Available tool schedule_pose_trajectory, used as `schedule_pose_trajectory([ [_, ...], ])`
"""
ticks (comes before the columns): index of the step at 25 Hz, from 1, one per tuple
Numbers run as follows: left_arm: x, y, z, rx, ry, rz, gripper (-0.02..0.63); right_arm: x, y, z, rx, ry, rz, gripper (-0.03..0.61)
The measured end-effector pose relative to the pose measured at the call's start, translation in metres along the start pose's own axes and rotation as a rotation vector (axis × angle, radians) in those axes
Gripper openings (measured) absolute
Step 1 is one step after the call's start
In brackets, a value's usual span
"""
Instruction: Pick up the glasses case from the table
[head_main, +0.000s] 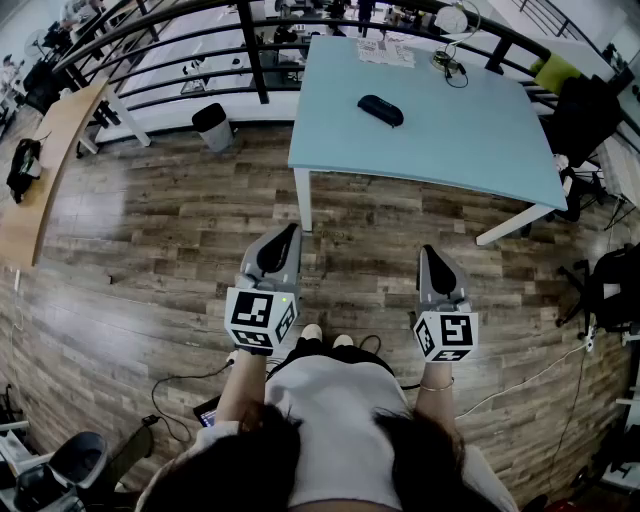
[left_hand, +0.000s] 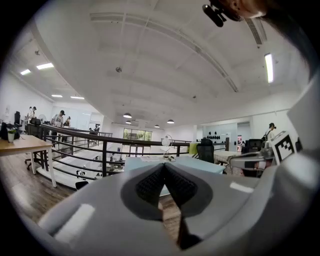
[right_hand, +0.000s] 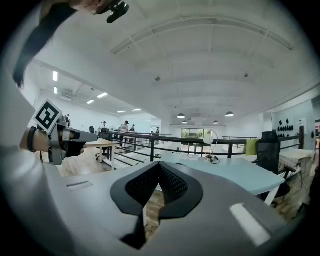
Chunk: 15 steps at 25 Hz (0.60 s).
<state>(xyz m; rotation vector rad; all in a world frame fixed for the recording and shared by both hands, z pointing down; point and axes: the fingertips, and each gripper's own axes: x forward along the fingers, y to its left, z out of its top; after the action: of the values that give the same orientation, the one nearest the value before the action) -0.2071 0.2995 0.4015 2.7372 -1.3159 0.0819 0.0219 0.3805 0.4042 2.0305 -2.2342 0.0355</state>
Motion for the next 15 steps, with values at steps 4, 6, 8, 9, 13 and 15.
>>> schedule_pose_trajectory([
  [4, -0.005, -0.009, -0.004, 0.03, 0.004, 0.033, 0.057, -0.011, -0.009, -0.006, 0.012, 0.003, 0.004, 0.002],
  [6, -0.007, -0.017, -0.006, 0.033, 0.009, 0.044, 0.057, -0.016, -0.016, -0.009, 0.017, 0.005, 0.012, 0.003],
  [8, -0.008, -0.025, -0.009, 0.039, 0.013, 0.055, 0.057, -0.021, -0.024, -0.014, 0.024, 0.005, 0.021, 0.003],
  [9, -0.008, -0.029, -0.011, 0.042, 0.017, 0.059, 0.057, -0.022, -0.028, -0.016, 0.028, 0.007, 0.026, 0.003],
  [13, 0.0, -0.036, -0.017, 0.046, 0.042, 0.067, 0.057, -0.022, -0.037, -0.024, 0.044, 0.022, 0.042, 0.003],
  [15, 0.006, -0.038, -0.019, 0.047, 0.049, 0.065, 0.057, -0.018, -0.04, -0.027, 0.052, 0.024, 0.051, 0.004],
])
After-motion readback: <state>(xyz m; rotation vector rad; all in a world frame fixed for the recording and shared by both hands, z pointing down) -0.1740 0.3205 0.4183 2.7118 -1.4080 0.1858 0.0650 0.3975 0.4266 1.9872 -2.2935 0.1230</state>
